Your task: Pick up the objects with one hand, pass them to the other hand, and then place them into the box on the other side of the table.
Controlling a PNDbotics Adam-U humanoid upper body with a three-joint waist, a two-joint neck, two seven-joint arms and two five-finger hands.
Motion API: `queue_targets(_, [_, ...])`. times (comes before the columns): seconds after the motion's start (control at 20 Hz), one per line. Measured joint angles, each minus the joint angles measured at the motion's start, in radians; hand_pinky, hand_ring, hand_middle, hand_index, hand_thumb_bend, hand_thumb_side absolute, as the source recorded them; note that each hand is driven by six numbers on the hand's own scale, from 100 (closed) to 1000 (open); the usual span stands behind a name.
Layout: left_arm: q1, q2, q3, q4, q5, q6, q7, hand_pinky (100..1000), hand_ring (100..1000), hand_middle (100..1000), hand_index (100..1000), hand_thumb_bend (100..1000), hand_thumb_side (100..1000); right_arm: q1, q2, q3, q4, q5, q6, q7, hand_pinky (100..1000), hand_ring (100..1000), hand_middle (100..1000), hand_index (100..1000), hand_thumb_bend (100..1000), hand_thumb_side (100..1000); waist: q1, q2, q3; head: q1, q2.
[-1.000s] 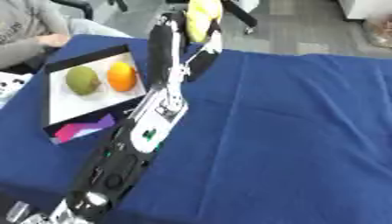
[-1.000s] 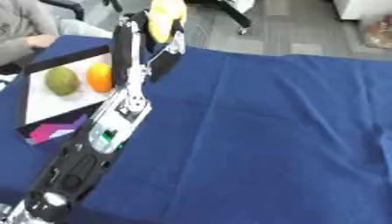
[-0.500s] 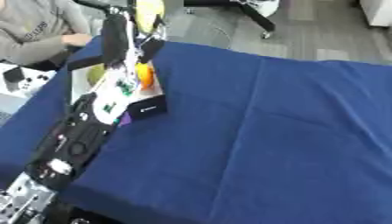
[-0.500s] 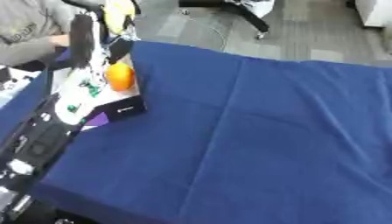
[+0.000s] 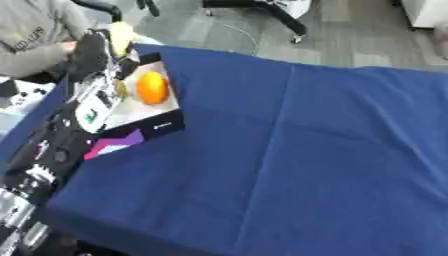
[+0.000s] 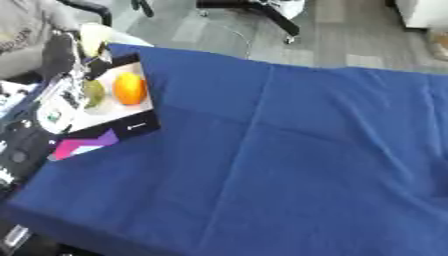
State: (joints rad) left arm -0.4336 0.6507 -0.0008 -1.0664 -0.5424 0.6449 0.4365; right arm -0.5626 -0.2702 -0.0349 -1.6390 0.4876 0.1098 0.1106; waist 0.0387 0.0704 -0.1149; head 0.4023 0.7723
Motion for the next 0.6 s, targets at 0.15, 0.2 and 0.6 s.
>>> queue_targets(0.15, [-0.002, 0.0, 0.001, 0.034, -0.027, 0.013, -0.134, 748, 668, 693, 836, 454, 386, 0.0, 0.0, 0.0, 0.001, 0.0, 0.0, 0.0, 565, 478, 300, 573, 100, 487, 0.0, 0.0, 0.001, -0.005, 0.0])
queue_targets(0.2, [-0.002, 0.0, 0.004, 0.034, -0.04, 0.009, -0.18, 770, 702, 723, 860, 534, 456, 0.0, 0.0, 0.0, 0.002, 0.0, 0.0, 0.001, 565, 478, 300, 573, 100, 486, 0.0, 0.0, 0.003, -0.007, 0.0])
queue_targets(0.6, [0.003, 0.036, 0.042, -0.092, -0.148, -0.054, -0.436, 864, 806, 818, 937, 802, 601, 0.001, -0.004, 0.001, 0.007, 0.001, -0.003, 0.004, 564, 478, 299, 573, 100, 485, 0.006, -0.012, 0.018, -0.024, 0.0])
